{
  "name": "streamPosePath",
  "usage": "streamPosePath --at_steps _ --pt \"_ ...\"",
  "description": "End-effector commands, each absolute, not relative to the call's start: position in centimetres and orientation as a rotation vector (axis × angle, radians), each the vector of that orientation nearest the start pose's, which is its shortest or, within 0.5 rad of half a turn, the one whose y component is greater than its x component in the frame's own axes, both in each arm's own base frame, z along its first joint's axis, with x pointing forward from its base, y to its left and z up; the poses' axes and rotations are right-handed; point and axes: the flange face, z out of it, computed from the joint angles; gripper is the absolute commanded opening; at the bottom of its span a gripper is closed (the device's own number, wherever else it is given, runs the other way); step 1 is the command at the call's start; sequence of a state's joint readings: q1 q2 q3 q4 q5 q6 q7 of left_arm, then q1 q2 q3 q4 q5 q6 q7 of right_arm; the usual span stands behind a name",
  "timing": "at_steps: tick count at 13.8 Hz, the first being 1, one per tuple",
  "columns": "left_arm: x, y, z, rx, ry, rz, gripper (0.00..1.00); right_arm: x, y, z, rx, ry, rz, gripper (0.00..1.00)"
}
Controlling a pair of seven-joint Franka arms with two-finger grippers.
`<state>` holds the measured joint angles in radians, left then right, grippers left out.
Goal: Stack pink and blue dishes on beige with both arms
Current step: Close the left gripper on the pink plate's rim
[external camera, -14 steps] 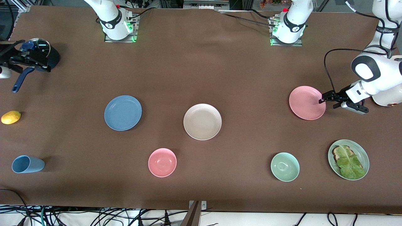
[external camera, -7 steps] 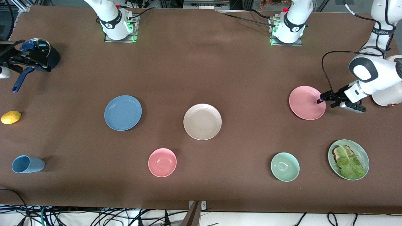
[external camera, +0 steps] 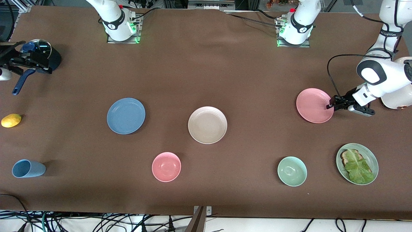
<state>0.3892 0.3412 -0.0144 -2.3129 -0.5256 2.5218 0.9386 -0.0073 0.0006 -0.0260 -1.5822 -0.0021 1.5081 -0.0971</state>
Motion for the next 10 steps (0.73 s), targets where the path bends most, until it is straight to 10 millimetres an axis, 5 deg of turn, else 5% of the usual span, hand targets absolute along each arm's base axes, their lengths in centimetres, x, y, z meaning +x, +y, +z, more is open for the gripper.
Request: streamPosePath --at_steps 1,10 --pt "47.00 18.96 18.64 -3.442 0.193 -0.165 0.00 54.00 -1.82 61.85 -3.139 -0.111 0.111 1.00" --pt "47.17 19.03 19.17 -3.450 0.220 -0.173 0.00 54.06 -1.82 61.78 -3.139 -0.111 0.111 1.00"
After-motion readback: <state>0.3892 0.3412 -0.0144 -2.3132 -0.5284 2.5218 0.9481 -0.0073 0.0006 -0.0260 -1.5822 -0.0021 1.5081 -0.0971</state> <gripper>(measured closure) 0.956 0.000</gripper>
